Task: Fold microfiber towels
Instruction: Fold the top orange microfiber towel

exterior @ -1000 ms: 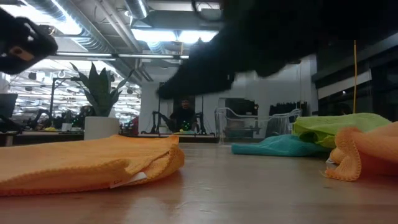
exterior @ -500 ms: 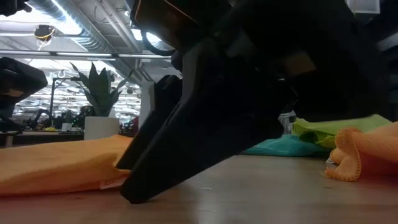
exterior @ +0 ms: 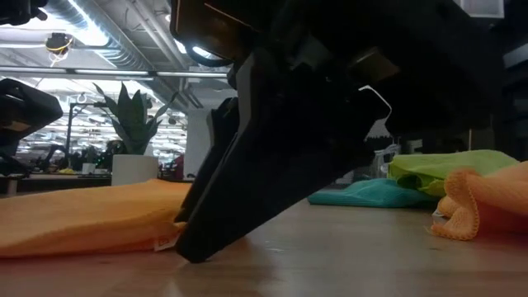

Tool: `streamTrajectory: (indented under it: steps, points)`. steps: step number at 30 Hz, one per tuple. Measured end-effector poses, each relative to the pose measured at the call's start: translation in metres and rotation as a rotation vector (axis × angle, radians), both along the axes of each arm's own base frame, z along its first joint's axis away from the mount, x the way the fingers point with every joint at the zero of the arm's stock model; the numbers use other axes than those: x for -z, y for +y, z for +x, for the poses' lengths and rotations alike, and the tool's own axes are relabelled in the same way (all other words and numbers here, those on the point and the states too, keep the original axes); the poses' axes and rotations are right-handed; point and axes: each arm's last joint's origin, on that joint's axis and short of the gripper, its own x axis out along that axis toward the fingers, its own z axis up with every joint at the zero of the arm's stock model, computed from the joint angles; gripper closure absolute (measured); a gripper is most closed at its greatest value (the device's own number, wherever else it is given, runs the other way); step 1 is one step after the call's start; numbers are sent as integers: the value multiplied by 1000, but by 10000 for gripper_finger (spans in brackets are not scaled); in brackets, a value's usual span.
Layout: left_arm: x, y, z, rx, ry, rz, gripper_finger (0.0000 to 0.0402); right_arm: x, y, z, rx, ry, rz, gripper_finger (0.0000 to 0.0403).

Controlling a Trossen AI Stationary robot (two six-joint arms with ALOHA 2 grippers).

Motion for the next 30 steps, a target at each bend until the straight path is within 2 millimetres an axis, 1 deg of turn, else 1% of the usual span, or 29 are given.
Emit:
streamTrajectory:
  steps: [5,9,11,15,17,21,25,26,29,30]
  points:
    - [0,1,1,0,0,5,209,0,0,0,4,-2,-1,148]
    - [1,1,0,1,2,8,210,1,-1,0,10,-4,-3,177]
    - [6,1,0,-1,10,22,217,1,-1,1,10,-9,-3,196]
    - [16,-2,3,6,-3,64,253,1,-1,1,5,-11,-6,233]
    - [18,-2,3,7,-13,78,277,1,-1,0,6,-11,-6,249]
    - [15,-1,3,-6,-31,84,328,1,0,0,4,-10,-6,280]
    - [7,1,2,-9,-33,68,387,1,4,-2,-7,-12,-5,324]
    - [6,2,2,-11,-35,65,393,1,6,-3,-7,-11,-3,338]
    - [3,2,1,-12,-38,62,397,0,8,-3,18,-11,17,385]
    - [2,2,3,-14,-38,63,399,-1,8,-4,25,-10,24,391]
